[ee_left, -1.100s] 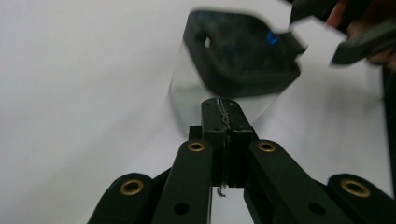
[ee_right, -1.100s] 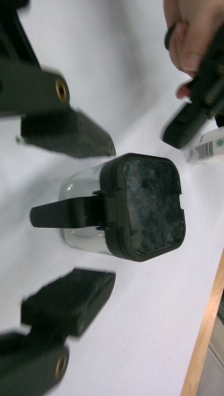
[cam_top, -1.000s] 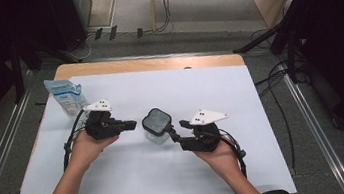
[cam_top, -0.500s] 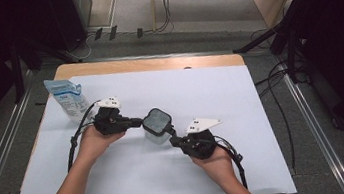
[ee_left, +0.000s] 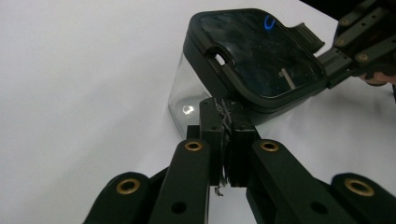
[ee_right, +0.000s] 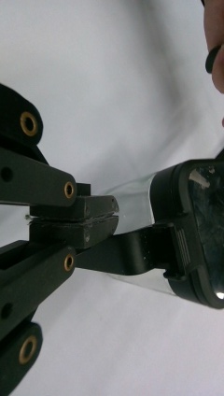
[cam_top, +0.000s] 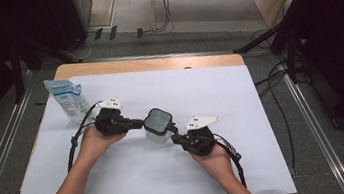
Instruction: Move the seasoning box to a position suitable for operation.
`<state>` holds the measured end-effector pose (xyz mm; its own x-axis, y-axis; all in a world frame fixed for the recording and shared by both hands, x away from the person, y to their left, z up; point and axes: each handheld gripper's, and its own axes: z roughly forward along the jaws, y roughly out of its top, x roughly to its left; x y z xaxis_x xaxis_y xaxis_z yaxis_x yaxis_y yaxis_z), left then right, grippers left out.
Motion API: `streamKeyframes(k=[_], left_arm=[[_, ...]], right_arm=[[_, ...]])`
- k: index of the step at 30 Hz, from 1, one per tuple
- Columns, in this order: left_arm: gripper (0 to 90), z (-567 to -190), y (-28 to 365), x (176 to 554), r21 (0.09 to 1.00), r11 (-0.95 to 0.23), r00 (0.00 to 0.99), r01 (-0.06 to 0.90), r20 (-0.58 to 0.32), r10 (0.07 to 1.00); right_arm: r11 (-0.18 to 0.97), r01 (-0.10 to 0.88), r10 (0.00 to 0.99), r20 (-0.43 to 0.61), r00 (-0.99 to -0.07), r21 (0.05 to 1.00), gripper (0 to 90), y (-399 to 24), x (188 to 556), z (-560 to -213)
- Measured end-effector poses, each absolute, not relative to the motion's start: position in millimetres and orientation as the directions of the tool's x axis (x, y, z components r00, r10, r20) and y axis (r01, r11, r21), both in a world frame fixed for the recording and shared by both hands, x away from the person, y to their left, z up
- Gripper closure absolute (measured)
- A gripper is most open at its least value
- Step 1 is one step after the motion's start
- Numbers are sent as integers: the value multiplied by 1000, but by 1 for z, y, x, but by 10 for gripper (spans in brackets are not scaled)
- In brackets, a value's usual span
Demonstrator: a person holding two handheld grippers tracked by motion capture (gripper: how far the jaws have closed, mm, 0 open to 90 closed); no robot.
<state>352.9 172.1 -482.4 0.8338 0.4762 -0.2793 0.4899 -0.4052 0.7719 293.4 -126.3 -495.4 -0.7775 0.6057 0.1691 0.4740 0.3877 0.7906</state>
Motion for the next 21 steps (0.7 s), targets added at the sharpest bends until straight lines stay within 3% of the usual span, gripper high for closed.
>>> streamKeyframes(k=[21], left_arm=[[890,-482,153,343,771,-423,850,476,-281,445]], right_arm=[[336,503,668,175,-723,797,900,-146,312,-496]])
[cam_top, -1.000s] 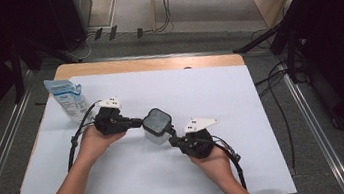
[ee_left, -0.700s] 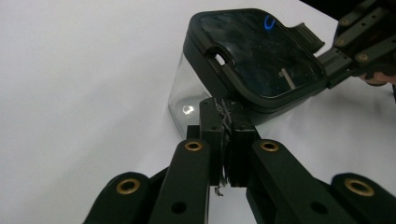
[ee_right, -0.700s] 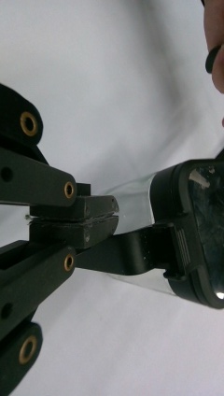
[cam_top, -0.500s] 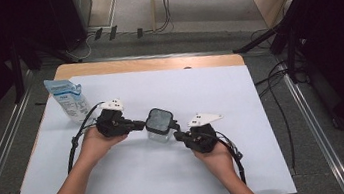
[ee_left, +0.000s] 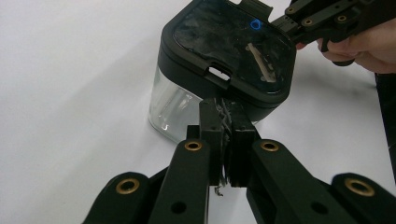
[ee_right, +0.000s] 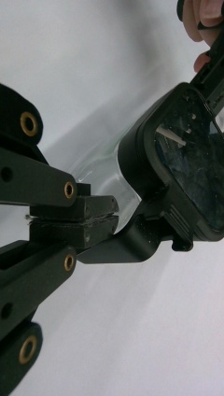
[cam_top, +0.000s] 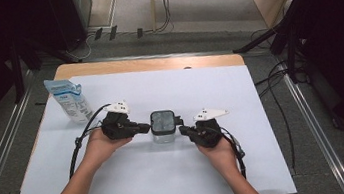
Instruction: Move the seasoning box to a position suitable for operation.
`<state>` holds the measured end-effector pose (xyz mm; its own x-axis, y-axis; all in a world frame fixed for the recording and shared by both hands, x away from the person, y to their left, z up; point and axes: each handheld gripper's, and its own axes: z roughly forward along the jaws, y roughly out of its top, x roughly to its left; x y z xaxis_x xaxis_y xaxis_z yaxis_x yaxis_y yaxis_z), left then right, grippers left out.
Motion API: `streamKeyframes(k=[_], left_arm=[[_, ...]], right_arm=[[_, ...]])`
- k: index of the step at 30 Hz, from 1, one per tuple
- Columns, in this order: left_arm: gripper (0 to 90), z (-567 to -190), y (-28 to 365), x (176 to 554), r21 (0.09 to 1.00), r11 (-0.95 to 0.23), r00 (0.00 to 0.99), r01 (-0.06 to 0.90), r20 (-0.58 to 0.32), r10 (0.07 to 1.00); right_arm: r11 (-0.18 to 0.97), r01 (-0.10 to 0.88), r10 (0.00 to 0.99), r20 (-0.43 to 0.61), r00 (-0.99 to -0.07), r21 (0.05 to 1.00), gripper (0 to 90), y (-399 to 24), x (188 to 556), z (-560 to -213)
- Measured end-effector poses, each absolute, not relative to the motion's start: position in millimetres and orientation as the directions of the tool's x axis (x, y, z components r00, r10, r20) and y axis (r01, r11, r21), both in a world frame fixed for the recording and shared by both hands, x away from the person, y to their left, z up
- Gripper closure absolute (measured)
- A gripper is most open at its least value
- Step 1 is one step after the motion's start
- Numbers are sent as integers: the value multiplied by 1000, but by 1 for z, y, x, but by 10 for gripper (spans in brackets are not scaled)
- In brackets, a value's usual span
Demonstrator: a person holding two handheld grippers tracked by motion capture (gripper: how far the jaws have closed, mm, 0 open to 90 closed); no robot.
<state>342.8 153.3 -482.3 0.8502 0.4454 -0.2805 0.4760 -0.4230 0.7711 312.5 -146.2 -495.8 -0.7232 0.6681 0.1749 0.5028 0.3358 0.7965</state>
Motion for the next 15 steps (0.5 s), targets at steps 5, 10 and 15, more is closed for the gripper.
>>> streamKeyframes(k=[5,10,15], left_arm=[[876,-483,152,343,768,-429,852,476,-280,443],[786,-478,161,344,783,-409,853,469,-280,441],[607,-474,164,342,792,-409,857,454,-263,443]], right_arm=[[329,506,672,179,-719,797,900,-148,314,-496],[336,508,664,183,-725,793,861,-150,313,-495],[327,514,651,205,-731,793,759,-155,312,-491]])
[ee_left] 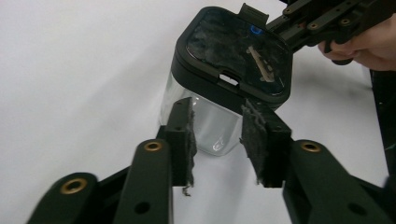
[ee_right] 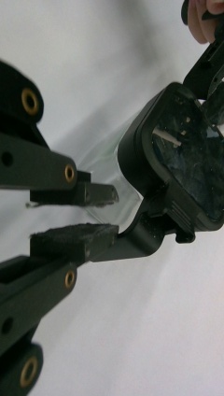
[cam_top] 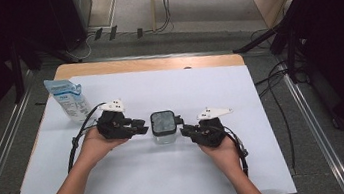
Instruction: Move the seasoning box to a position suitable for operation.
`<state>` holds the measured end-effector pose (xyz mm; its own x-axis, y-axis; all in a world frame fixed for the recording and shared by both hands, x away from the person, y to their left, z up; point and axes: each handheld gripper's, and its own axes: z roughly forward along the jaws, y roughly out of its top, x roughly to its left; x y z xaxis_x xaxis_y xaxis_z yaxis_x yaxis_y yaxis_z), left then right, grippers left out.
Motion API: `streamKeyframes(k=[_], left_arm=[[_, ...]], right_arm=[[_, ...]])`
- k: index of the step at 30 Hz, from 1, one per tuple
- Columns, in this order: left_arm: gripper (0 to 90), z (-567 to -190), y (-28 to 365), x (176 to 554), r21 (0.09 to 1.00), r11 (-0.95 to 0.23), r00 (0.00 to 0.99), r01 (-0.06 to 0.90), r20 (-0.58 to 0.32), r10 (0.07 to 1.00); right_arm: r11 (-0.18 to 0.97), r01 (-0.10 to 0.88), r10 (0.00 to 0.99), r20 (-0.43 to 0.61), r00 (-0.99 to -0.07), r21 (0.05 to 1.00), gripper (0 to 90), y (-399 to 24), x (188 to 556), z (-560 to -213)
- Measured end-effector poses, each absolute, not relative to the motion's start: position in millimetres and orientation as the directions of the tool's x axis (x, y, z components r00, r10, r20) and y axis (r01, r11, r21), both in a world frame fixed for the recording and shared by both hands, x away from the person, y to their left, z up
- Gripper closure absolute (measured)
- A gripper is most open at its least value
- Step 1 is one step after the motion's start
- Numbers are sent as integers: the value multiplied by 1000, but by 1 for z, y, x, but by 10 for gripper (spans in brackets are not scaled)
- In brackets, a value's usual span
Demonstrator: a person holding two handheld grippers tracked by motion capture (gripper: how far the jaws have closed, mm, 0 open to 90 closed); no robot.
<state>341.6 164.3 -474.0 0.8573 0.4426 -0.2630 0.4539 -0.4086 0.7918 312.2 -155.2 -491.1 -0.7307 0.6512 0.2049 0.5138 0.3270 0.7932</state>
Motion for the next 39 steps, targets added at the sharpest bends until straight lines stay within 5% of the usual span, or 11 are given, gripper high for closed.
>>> streamKeyframes(k=[4,12,15,18,24,39], left_arm=[[519,-472,162,339,798,-415,865,437,-246,437],[432,-470,163,338,819,-389,869,421,-242,432],[355,-471,161,339,823,-387,872,416,-239,428],[160,-473,159,339,818,-392,873,421,-249,419],[33,-475,153,337,817,-395,874,419,-246,420],[31,-480,137,350,797,-449,892,403,-233,387]], right_arm=[[322,494,645,195,-739,808,652,-159,310,-487],[302,502,658,204,-725,810,632,-171,315,-477],[296,521,666,217,-713,801,631,-175,319,-478],[311,509,673,192,-714,803,557,-176,323,-479],[332,497,677,164,-717,802,524,-175,327,-480],[335,523,674,188,-714,784,527,-178,333,-481]])
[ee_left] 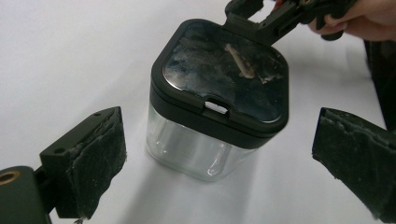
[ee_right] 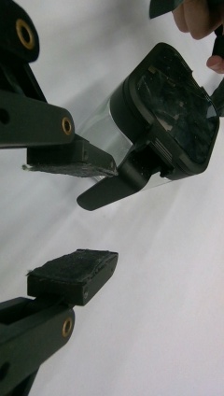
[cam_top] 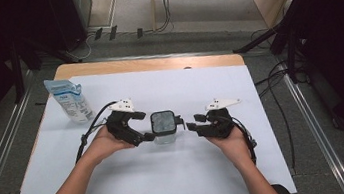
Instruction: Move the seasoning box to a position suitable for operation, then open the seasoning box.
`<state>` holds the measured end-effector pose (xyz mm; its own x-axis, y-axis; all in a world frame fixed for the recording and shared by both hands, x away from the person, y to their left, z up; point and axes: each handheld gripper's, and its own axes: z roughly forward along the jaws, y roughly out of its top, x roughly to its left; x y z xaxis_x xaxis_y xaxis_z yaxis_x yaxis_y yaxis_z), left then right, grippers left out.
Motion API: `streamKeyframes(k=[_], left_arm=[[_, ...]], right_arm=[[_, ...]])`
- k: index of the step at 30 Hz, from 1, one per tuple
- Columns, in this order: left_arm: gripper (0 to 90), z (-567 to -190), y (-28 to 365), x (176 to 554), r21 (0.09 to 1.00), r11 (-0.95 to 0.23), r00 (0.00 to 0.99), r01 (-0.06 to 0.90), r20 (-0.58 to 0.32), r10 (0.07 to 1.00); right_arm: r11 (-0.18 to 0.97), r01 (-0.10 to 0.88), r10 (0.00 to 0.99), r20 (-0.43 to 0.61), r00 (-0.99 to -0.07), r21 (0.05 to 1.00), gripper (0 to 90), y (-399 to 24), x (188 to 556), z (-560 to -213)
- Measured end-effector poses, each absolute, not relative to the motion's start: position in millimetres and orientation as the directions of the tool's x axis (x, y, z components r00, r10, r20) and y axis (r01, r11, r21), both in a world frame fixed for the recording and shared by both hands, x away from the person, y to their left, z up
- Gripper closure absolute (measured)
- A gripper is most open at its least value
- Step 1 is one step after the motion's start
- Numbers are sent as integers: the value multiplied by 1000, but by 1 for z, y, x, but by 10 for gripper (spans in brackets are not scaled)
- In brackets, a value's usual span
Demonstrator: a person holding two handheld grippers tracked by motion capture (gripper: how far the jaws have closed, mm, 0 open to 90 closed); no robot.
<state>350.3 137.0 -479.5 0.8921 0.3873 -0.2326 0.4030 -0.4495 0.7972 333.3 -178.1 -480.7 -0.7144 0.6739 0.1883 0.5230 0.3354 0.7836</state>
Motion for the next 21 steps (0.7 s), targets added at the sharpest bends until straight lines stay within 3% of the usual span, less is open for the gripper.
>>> streamKeyframes(k=[4,10,21], left_arm=[[23,-484,131,352,794,-474,899,381,-197,391],[24,-489,126,355,783,-482,903,393,-230,363],[107,-494,128,361,796,-456,904,398,-254,345]], right_arm=[[326,530,675,200,-710,783,534,-179,333,-480],[332,540,676,204,-708,773,538,-179,334,-482],[328,549,684,207,-699,768,579,-178,334,-483]])
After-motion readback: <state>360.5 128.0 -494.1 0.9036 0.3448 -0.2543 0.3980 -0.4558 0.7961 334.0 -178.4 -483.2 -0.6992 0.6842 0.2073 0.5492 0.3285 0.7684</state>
